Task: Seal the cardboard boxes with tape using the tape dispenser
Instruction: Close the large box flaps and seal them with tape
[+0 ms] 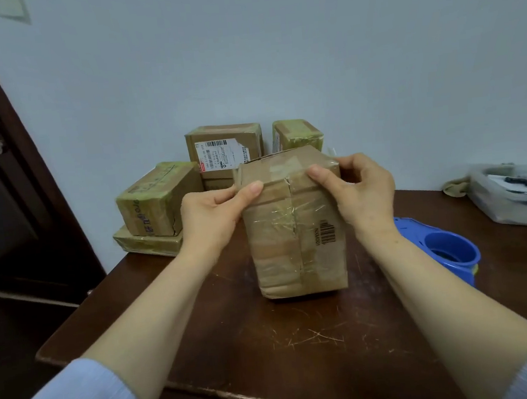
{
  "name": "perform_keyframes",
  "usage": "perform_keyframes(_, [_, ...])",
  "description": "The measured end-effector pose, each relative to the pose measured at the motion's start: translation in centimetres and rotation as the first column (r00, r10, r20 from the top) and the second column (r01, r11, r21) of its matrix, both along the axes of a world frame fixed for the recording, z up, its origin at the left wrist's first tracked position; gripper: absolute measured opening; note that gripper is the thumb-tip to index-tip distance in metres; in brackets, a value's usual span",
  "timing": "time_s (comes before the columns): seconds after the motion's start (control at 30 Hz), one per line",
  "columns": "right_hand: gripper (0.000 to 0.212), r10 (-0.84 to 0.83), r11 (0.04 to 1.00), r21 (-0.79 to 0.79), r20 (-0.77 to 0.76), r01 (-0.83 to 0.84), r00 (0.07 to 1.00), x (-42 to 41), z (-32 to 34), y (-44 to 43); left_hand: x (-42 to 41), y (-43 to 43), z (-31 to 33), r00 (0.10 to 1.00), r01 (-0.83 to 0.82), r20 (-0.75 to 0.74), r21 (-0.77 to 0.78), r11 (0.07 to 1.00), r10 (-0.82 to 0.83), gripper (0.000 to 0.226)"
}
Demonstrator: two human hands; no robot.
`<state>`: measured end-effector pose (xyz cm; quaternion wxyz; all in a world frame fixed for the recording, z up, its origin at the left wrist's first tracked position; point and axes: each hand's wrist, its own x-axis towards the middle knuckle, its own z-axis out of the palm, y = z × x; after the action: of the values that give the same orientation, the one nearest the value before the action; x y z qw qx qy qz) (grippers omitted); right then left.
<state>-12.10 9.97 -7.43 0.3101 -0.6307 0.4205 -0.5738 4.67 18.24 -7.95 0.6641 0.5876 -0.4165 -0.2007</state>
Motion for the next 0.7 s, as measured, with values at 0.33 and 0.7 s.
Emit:
perform_keyframes(0.33, [0.055, -0.034, 0.997, 0.058, -0.163, 0.044, 0.986, -0.1, 0.1, 1.7, -0.5, 0.9, -0.3, 0.999, 0.009, 0.034, 0.028, 1.0, -0.01, 0.019])
perform_keyframes(0.7, [0.026, 0.354, 0.894, 0.138, 0.369, -0.427, 0.86, -4.4, -1.4, 0.0, 1.6, 2.2, -1.2, 0.97, 0.217, -0.132, 0.085, 0.972, -0.205, 0.058])
